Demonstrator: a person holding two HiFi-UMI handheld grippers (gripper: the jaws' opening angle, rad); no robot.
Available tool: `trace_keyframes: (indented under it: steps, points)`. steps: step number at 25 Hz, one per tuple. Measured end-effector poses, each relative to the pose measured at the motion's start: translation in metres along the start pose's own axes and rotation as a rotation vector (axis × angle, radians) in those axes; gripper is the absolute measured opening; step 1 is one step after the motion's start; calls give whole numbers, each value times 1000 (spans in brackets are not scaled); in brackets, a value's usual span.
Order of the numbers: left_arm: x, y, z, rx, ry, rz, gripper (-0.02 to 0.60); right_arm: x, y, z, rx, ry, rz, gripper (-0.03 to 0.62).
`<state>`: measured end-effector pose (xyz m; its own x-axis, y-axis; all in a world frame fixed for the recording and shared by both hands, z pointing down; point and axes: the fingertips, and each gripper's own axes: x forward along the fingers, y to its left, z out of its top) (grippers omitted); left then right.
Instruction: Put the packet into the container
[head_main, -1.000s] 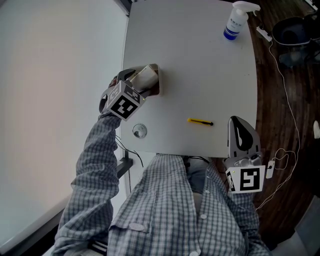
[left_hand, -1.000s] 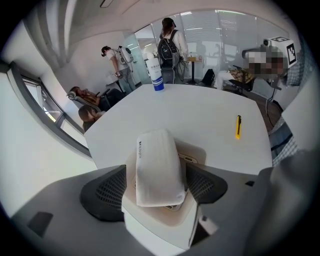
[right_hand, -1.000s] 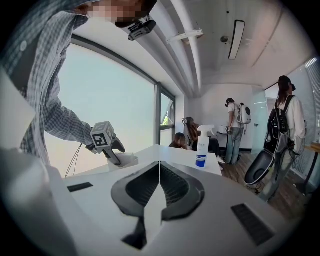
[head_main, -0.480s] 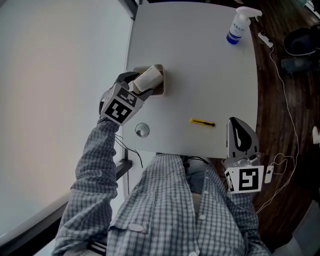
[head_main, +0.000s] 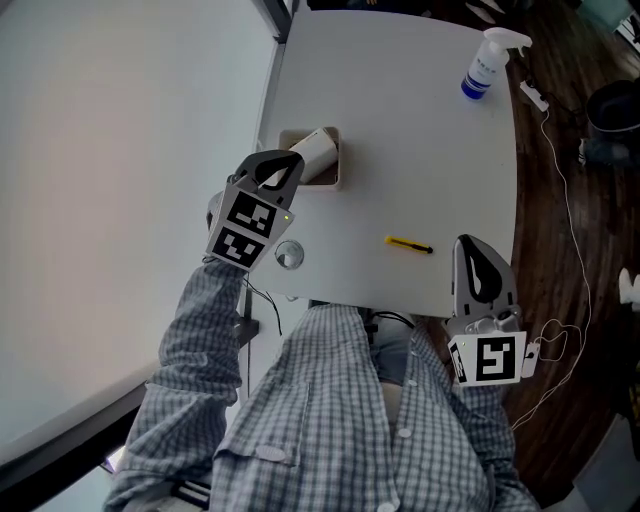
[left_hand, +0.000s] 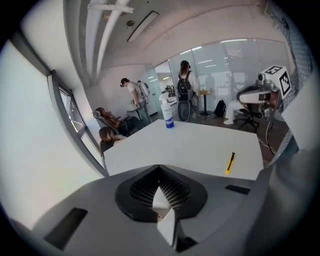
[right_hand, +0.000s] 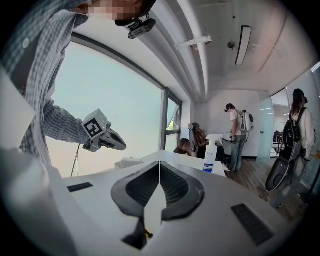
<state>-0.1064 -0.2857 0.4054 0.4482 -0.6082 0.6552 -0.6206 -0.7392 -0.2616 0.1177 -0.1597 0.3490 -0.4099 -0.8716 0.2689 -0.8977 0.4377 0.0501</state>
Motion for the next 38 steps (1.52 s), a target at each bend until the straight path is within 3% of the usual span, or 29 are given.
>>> trace_keyframes:
  steps: [13, 20, 30, 38]
  points:
    - [-55, -34, 50, -174, -248, -24, 8, 3, 13, 13, -59, -15, 23, 15]
    - [-76, -58, 63, -199, -302, -51, 8, 8, 18, 24, -77, -34, 41, 15]
    - [-91, -81, 54, -341, -361, -90, 8, 18, 28, 32, -105, -37, 76, 15]
    - [-94, -98, 53, -240, -370, -73, 8, 18, 26, 26, -113, -15, 80, 15]
